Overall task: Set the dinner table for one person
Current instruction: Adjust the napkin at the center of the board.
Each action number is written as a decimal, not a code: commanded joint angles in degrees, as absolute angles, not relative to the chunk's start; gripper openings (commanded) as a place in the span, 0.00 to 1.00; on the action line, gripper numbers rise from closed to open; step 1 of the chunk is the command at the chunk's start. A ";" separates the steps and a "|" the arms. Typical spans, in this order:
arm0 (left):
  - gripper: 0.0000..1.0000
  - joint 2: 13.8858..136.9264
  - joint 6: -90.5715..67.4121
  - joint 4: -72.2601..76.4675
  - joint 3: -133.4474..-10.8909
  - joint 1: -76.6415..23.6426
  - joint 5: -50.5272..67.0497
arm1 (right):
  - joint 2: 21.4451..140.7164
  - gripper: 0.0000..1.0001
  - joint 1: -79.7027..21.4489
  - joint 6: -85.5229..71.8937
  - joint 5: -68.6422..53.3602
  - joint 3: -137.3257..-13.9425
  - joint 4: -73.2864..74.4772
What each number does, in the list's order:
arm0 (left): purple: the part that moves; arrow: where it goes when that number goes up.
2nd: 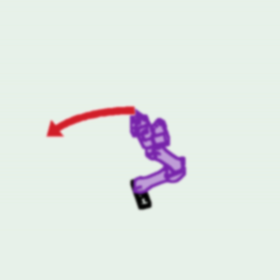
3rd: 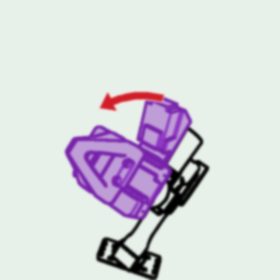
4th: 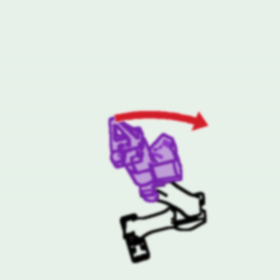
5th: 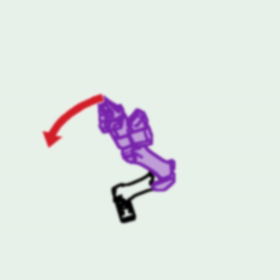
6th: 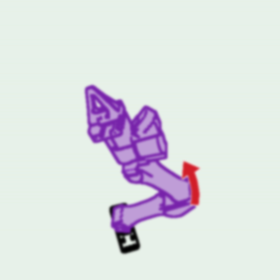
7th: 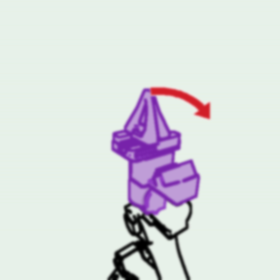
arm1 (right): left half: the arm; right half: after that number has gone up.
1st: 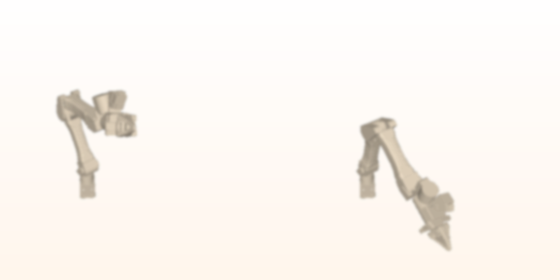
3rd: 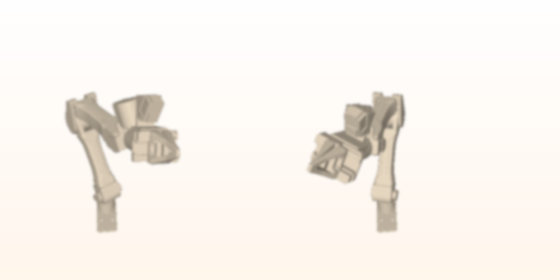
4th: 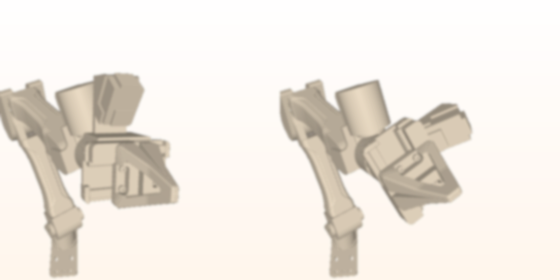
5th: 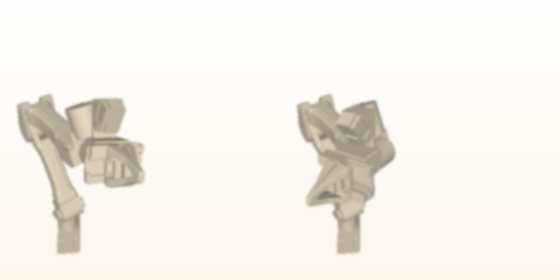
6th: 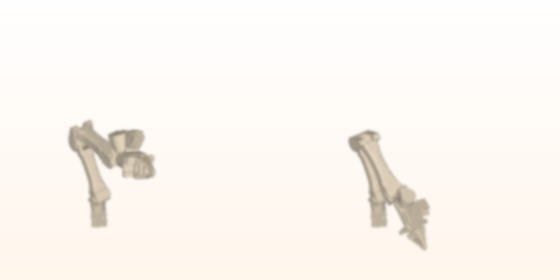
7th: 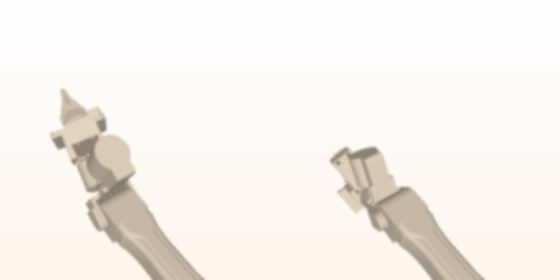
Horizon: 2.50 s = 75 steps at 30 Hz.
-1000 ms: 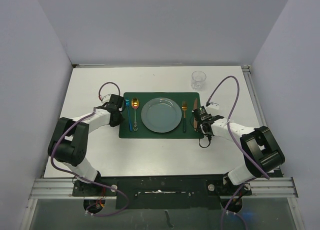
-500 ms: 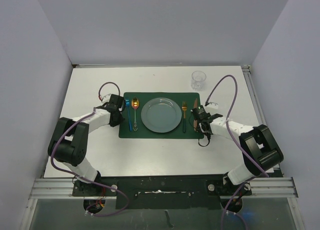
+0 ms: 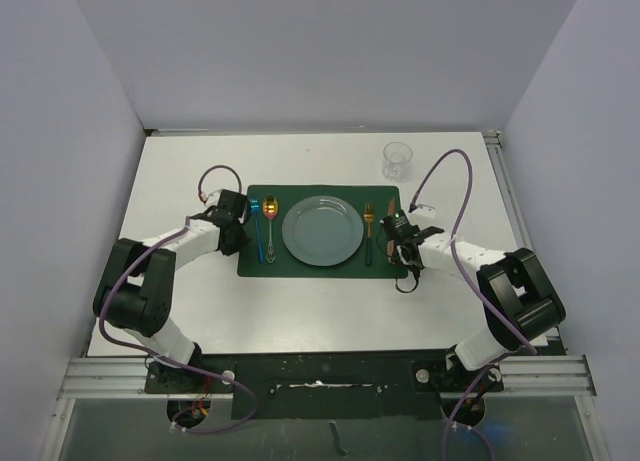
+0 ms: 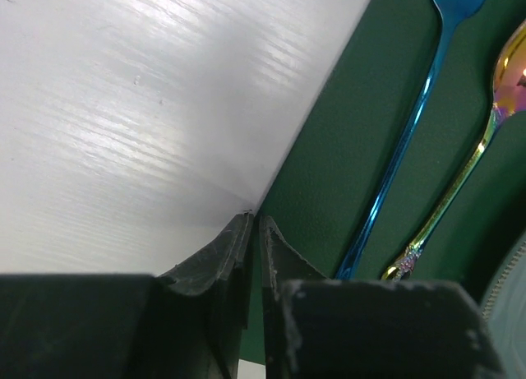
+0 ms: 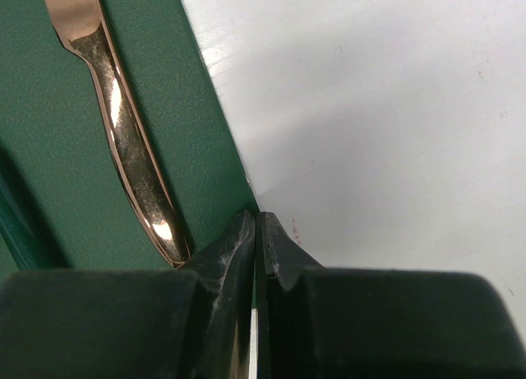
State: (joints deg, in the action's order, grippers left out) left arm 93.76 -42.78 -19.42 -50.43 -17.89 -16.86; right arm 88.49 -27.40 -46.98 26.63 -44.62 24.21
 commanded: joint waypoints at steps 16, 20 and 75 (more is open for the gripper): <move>0.00 91.89 -39.07 -27.16 -54.49 -17.90 -23.75 | 90.35 0.00 -27.82 -46.41 23.47 -44.87 29.81; 0.00 93.14 -38.61 -28.70 -54.80 -17.50 -26.01 | 90.74 0.00 -27.79 -46.41 23.30 -45.25 29.57; 0.00 97.63 -27.95 -24.29 -57.81 -23.03 -3.67 | 91.49 0.00 -24.80 -42.68 24.70 -48.07 30.51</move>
